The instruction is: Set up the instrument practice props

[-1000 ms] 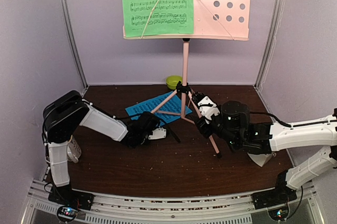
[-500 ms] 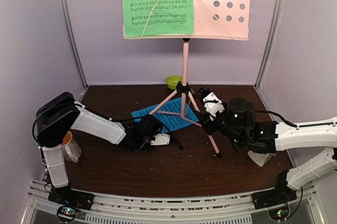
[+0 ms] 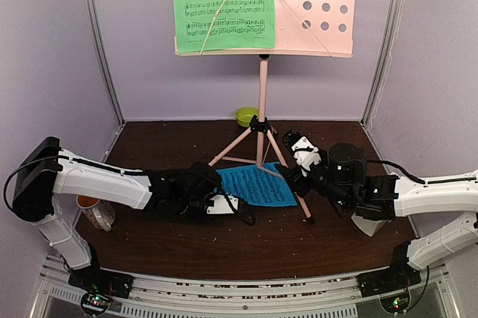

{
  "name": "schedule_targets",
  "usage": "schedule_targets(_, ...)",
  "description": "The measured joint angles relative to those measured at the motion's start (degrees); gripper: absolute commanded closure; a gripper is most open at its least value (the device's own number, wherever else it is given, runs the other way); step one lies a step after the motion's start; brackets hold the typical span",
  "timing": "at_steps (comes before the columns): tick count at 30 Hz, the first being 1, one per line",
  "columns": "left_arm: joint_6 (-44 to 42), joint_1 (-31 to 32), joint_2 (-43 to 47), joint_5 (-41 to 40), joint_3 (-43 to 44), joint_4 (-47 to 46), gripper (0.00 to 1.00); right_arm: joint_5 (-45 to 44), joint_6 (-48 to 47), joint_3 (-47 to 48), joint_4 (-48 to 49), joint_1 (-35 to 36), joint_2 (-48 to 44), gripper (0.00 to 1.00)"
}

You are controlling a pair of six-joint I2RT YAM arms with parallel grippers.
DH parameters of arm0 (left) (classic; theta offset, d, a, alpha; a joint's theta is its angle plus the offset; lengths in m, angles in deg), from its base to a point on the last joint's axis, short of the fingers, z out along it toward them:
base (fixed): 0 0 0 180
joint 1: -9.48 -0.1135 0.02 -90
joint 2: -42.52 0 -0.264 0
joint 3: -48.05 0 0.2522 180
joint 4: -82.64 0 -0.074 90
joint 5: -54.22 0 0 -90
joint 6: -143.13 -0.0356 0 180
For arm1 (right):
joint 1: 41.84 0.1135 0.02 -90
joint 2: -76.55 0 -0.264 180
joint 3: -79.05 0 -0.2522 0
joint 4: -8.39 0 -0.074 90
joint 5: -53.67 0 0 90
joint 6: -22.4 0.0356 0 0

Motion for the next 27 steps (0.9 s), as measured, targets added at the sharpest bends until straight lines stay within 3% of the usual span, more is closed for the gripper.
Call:
schedule_targets(10,-1.3,3.2,16.2,-3.1,-4.8,1.9,1.0,12.5,3.0,0.0,-2.9,-0.9,0.7,0.12)
schedule_targets(19,-4.2,3.5,28.7,-1.9,-4.7,4.0,1.0,25.2,5.2,3.8,-7.1,-3.1,-0.7,0.09)
schedule_targets(27,-15.5,9.1,34.2,-5.5,-6.0,0.7,1.0,37.3,10.8,6.6,-7.2,-7.0,-4.2,0.09)
